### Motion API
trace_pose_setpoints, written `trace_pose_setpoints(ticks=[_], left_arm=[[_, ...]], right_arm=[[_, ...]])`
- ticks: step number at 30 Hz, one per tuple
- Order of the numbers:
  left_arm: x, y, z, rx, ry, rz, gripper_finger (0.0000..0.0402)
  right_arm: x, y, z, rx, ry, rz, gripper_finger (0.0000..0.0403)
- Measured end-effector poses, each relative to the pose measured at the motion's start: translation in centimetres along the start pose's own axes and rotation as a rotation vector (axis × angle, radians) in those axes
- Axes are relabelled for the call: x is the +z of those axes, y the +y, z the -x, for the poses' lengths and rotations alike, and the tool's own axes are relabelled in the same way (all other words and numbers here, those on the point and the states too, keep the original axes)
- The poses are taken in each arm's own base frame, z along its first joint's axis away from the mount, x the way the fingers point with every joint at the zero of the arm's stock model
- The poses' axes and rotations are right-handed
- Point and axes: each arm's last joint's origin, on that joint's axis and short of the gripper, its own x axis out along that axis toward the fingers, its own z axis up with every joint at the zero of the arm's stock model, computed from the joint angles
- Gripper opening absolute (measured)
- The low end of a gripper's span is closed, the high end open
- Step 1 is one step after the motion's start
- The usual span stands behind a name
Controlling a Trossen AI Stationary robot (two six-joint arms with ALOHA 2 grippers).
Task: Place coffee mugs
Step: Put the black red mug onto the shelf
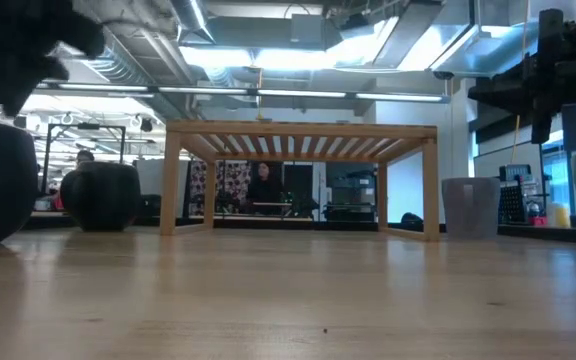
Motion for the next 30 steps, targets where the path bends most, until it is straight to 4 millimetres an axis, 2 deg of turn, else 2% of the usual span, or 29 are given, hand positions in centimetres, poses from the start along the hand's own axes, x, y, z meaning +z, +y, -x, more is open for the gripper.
trace_pose_setpoints(ticks=[5, 13, 17, 21, 26, 28, 30], left_arm=[[0.1, 0.0, -2.2, -0.014, 0.004, -0.016, 0.0174], [0.0, 0.3, -4.4, 0.022, 0.002, -0.013, 0.0173], [0.0, 0.3, -4.7, 0.019, -0.001, -0.017, 0.0164], [0.1, 0.3, -5.3, 0.013, -0.012, -0.039, 0.0124], [-0.2, 0.3, -6.5, -0.029, 0.021, -0.057, 0.0049], [-0.2, 0.2, -6.2, -0.046, 0.037, -0.041, 0.0019], [0.2, -0.1, -4.8, -0.074, 0.015, -0.024, 0.0016]], right_arm=[[0.0, 0.0, 0.0, -0.003, -0.001, -0.001, 0.0010], [0.0, -0.1, 0.0, -0.039, -0.016, -0.001, 0.0010], [0.1, -0.1, 0.0, -0.050, -0.021, -0.001, 0.0010], [0.0, -0.2, 0.0, -0.053, -0.017, 0.005, 0.0010], [0.0, -0.2, 0.0, -0.052, -0.018, 0.004, 0.0010], [0.0, -0.2, 0.0, -0.052, -0.017, 0.004, 0.0010], [0.0, -0.2, 0.0, -0.052, -0.017, 0.004, 0.0010]])
